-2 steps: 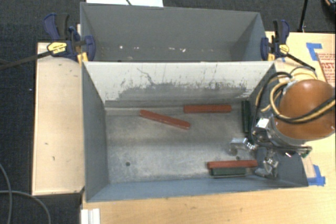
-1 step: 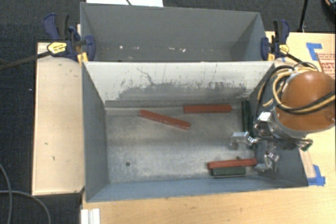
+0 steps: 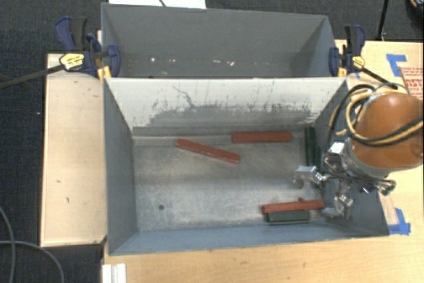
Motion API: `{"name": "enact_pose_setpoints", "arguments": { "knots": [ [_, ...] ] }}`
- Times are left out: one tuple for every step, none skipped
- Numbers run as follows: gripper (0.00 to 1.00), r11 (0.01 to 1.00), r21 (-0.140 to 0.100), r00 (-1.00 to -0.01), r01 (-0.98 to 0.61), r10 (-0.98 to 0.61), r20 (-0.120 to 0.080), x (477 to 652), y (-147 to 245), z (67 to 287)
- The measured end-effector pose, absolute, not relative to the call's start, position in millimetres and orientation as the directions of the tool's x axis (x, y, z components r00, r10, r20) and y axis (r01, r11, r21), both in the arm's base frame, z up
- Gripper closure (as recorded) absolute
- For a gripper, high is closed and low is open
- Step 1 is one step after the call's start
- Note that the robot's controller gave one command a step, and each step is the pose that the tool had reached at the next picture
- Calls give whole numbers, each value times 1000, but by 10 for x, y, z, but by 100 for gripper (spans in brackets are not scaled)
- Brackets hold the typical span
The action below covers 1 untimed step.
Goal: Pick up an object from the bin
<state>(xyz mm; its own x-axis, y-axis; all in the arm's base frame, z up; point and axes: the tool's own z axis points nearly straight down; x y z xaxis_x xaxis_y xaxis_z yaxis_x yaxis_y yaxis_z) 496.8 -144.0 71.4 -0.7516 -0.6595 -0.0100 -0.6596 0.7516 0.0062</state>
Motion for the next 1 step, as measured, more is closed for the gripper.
{"name": "enact_pose_setpoints", "arguments": {
  "knots": [
    [0, 602, 12, -603, -798, -798, -12, 4940, -1336, 707]
  ]
}}
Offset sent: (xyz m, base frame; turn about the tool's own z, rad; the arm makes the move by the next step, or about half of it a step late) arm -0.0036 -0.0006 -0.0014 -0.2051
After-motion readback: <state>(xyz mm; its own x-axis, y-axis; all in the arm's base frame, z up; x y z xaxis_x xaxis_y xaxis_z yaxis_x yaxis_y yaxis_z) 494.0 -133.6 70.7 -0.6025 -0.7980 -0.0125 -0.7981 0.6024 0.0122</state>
